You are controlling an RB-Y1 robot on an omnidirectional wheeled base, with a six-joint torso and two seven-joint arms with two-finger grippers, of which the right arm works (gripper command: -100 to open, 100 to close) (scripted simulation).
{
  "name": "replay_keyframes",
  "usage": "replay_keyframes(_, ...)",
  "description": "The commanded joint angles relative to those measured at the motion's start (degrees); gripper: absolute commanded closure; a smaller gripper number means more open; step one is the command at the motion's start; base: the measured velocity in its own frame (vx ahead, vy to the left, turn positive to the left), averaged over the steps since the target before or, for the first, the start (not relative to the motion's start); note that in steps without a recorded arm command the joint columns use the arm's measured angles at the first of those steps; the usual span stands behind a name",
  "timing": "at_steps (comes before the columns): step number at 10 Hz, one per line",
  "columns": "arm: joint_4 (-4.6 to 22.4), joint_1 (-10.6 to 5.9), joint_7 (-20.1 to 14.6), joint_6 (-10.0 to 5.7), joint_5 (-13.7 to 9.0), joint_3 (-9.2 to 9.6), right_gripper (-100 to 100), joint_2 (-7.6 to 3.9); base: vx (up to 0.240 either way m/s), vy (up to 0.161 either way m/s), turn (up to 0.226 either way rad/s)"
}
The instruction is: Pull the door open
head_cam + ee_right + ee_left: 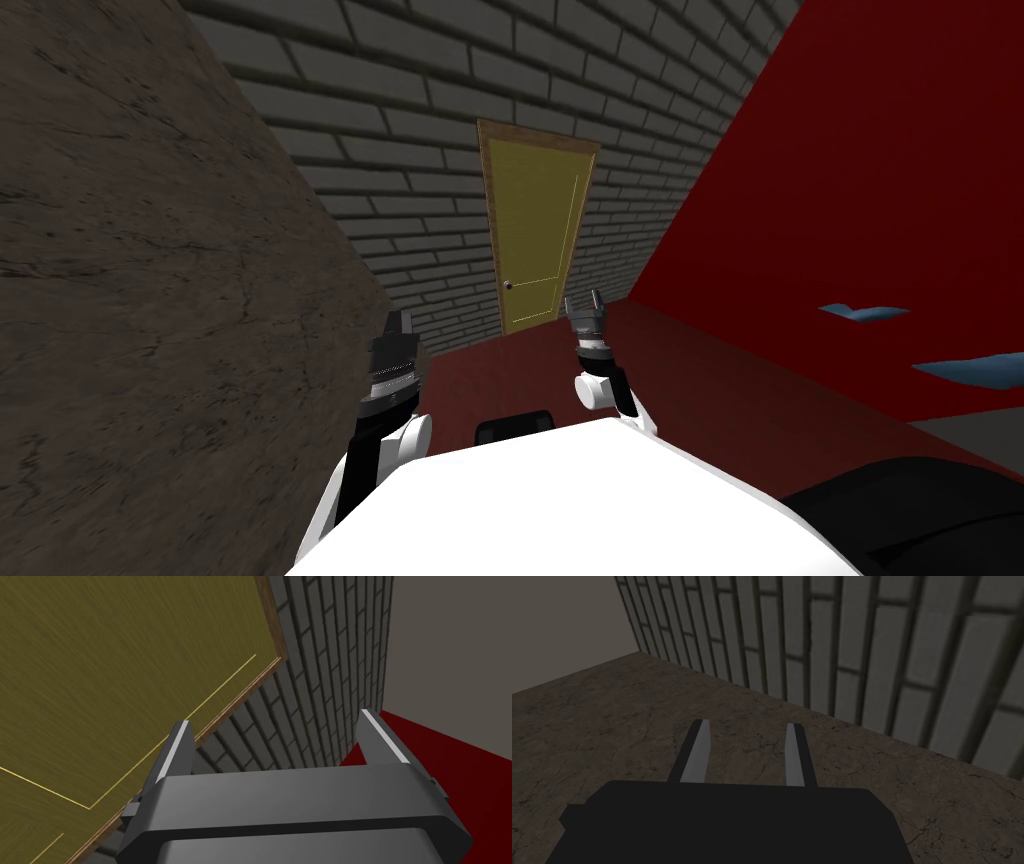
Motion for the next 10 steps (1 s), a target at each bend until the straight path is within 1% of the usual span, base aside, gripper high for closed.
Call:
replay_keyframes(1, 2.6, -1.21, -1.6, -0.44, -1.0, 0.23, -100, -0.01, 0.105, -0.021, 0.132)
replay_keyframes(9, 14.9, -4.77, -10.7, -3.69, -7.0, 1.17, -100, -1.36, 0.095, -0.017, 0.138)
replay_keyframes(10, 15.2, -4.77, -10.7, -3.69, -7.0, 1.17, -100, -1.36, 0.053, -0.016, 0.051)
